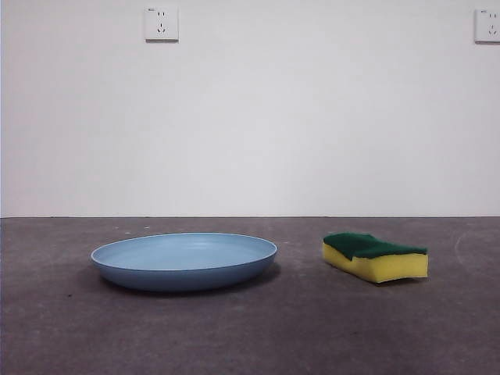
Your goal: Pick up the plate,pick up the cloth,clean the plate with the cloth
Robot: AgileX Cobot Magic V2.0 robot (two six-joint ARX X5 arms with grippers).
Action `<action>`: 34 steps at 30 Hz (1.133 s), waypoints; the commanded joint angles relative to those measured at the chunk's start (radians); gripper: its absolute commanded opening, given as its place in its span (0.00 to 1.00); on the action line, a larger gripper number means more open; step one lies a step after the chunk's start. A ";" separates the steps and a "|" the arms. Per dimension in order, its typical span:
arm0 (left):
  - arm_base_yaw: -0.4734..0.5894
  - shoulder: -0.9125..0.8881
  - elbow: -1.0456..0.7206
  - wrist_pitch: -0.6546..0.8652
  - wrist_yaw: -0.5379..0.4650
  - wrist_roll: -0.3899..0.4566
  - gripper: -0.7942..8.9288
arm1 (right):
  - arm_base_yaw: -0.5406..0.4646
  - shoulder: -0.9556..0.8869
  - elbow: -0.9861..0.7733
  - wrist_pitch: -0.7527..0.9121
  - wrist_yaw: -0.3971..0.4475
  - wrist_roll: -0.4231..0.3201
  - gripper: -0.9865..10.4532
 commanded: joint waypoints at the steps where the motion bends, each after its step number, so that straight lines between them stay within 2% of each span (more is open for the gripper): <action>1: 0.003 -0.001 -0.014 0.002 0.002 -0.008 0.08 | -0.051 -0.102 -0.110 0.037 -0.018 -0.016 0.09; 8: 0.003 -0.001 -0.014 0.002 0.002 -0.008 0.08 | -0.052 -0.340 -0.404 0.233 -0.023 0.010 0.09; 13: 0.003 -0.001 -0.014 0.002 0.002 -0.008 0.08 | -0.037 -0.420 -0.523 0.239 -0.023 0.090 0.09; 34: 0.003 -0.002 -0.014 0.002 0.002 -0.008 0.08 | -0.027 -0.436 -0.565 0.228 -0.018 0.120 0.09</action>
